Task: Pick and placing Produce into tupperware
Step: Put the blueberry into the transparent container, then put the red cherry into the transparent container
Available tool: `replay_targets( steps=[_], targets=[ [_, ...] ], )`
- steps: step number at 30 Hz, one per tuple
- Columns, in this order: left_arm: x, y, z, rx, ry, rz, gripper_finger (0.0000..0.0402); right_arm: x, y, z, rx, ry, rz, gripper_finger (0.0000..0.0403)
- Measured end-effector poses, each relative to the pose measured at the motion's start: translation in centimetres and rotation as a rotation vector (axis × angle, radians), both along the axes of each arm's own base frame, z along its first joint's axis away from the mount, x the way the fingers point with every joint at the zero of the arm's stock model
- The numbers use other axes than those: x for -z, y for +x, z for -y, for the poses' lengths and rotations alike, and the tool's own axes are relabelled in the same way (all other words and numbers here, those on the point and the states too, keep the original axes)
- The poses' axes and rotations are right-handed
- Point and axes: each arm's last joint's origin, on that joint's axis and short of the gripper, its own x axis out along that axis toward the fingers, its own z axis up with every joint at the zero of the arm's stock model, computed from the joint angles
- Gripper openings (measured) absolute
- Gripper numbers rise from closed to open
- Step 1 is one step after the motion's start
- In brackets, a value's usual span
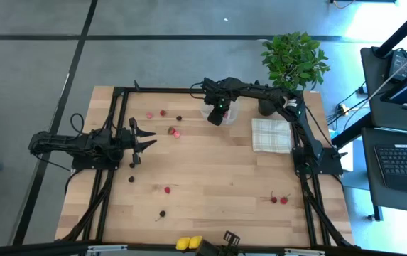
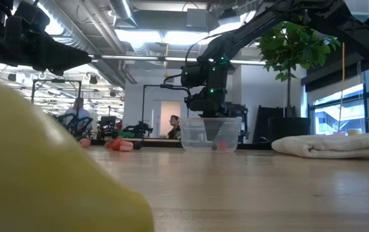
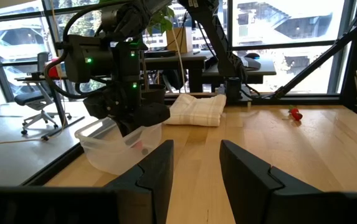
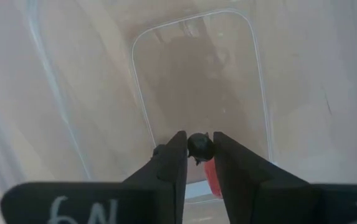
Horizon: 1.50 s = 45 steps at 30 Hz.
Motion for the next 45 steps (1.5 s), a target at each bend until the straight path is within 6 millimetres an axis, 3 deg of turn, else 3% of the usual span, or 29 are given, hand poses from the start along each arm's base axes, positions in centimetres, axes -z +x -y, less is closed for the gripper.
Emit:
replay_targets(
  steps=[10,23,32,38,45],
  targets=[
    [0.0,0.0,0.0,0.000,0.000,0.000,0.0124,0.0,0.0,0.0,-0.003,0.000,-0.001,0.0085],
    [0.0,0.0,0.0,0.000,0.000,0.000,0.0124,0.0,0.0,0.0,0.027,0.003,0.002,0.0193],
    [0.0,0.0,0.0,0.000,0.000,0.000,0.0124,-0.3,-0.2,-0.1,0.024,0.014,-0.019,0.0213],
    [0.0,0.0,0.0,0.000,0.000,0.000,0.0124,-3.4,-0.2,-0.2,0.025,0.034,-0.056,0.0210],
    [0.0,0.0,0.0,0.000,0.000,0.000,0.0124,-10.7,1.1,-1.7,-0.021,-0.014,0.056,0.0210]
  ],
)
